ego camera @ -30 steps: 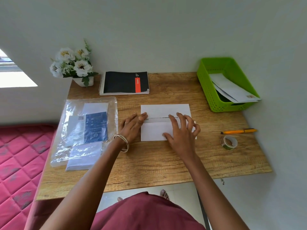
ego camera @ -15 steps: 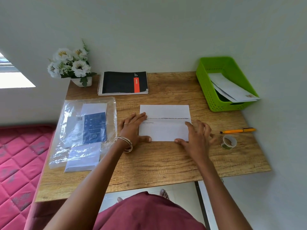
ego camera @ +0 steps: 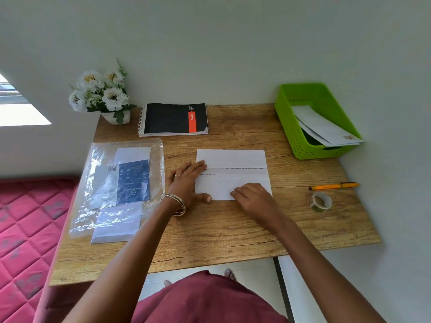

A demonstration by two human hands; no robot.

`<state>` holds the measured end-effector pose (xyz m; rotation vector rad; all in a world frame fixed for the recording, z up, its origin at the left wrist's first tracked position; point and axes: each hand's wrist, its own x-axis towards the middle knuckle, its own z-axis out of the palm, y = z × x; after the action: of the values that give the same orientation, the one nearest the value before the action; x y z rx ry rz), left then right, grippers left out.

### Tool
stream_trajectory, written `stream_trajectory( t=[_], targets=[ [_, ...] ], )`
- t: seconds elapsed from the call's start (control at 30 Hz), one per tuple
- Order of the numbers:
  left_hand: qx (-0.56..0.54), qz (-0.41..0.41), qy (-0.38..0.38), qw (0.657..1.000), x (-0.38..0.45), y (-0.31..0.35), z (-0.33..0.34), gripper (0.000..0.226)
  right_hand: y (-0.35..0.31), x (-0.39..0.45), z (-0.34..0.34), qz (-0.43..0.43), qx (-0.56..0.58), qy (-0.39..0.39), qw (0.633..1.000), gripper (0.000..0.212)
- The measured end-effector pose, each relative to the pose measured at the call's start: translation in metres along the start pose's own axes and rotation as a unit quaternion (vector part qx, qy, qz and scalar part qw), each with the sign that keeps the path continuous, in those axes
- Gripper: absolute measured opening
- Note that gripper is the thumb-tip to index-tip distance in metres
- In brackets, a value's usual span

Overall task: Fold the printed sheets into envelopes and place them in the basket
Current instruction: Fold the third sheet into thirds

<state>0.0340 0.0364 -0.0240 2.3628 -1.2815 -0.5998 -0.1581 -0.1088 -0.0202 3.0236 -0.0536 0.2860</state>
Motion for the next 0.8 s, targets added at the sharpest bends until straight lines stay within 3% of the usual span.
stream_trajectory(
  t=[0.27, 0.47, 0.53, 0.67, 0.8],
  targets=[
    [0.032, 0.025, -0.041, 0.998, -0.001, -0.004, -0.004, 0.083, 0.000, 0.000, 0.001, -0.049, -0.014, 0.030, 0.998, 0.048],
    [0.018, 0.047, -0.061, 0.997, -0.001, -0.011, -0.007, 0.098, 0.004, 0.005, 0.001, -0.023, -0.010, 0.117, 0.993, 0.036],
    [-0.003, 0.048, -0.033, 0.998, -0.003, -0.014, -0.004, 0.087, 0.004, 0.008, -0.002, 0.011, 0.008, 0.154, 0.988, 0.029],
    [-0.080, 0.030, 0.102, 0.991, -0.003, -0.014, 0.003, 0.030, 0.005, 0.015, -0.014, 0.094, 0.067, 0.197, 0.974, 0.033],
    [-0.176, -0.043, 0.140, 0.973, 0.002, -0.012, 0.007, 0.026, 0.021, 0.010, -0.016, 0.235, 0.132, 0.201, 0.942, 0.030]
  ],
)
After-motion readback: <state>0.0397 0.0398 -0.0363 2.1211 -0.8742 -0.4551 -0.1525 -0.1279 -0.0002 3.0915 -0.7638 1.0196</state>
